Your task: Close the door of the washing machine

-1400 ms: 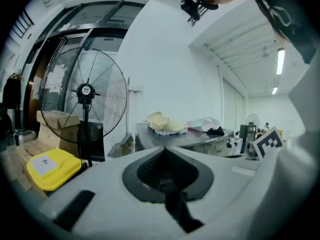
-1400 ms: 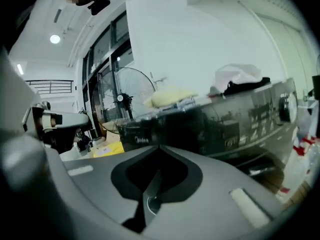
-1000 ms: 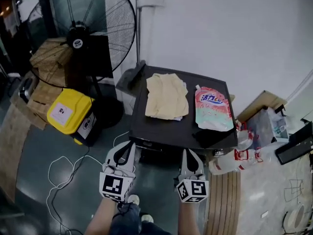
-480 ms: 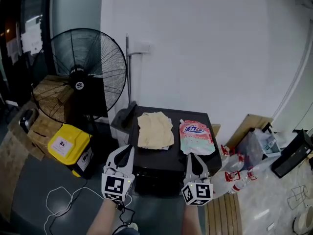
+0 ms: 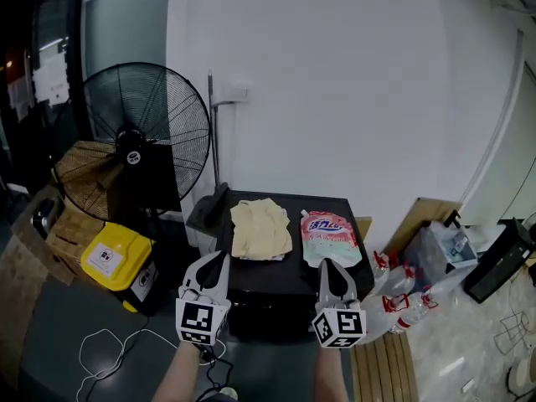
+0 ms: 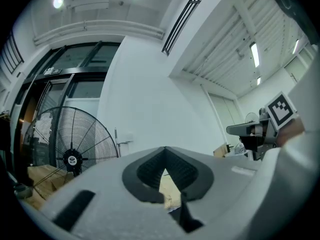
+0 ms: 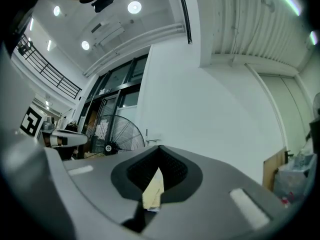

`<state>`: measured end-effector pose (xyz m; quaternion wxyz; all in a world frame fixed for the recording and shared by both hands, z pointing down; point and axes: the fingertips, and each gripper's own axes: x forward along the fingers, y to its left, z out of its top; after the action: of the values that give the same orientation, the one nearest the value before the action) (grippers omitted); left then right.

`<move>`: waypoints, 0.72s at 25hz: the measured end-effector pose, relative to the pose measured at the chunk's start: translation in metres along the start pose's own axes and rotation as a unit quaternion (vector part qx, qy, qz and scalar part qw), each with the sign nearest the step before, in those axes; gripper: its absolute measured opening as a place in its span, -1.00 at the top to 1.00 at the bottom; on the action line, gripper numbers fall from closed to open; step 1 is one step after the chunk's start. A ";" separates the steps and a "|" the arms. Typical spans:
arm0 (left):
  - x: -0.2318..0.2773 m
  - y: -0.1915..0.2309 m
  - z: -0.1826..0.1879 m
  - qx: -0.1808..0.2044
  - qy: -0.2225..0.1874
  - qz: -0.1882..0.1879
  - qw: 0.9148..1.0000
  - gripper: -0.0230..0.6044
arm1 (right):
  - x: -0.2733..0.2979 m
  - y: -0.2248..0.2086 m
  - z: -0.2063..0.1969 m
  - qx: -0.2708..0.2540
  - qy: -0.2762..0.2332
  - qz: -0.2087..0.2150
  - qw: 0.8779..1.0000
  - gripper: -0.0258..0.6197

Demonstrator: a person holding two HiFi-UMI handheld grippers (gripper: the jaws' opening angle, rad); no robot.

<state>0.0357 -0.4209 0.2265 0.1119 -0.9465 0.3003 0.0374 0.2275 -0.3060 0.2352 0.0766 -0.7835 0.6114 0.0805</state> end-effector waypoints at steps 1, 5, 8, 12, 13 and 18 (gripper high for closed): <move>-0.001 0.000 0.000 0.000 0.000 0.000 1.000 0.90 | -0.001 0.000 -0.001 0.000 0.003 0.000 1.000 0.89; -0.004 0.002 -0.002 -0.001 0.001 0.005 1.000 0.90 | -0.001 0.002 -0.003 -0.002 0.008 0.001 1.000 0.89; -0.005 0.002 -0.003 -0.002 0.003 0.005 1.000 0.90 | -0.002 0.004 -0.004 -0.001 0.010 0.004 1.000 0.89; -0.005 0.000 -0.002 -0.002 0.002 0.003 1.000 0.90 | -0.001 0.005 -0.006 0.000 0.013 0.005 1.000 0.89; -0.005 -0.001 -0.002 -0.002 0.002 0.002 1.000 0.90 | -0.001 0.006 -0.007 0.000 0.014 0.005 1.000 0.89; -0.003 -0.003 -0.003 -0.002 0.005 0.001 1.000 0.90 | -0.001 0.003 -0.010 0.004 0.016 0.004 1.000 0.89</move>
<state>0.0345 -0.4175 0.2299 0.1090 -0.9466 0.3015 0.0337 0.2244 -0.3079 0.2453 0.0696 -0.7816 0.6163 0.0660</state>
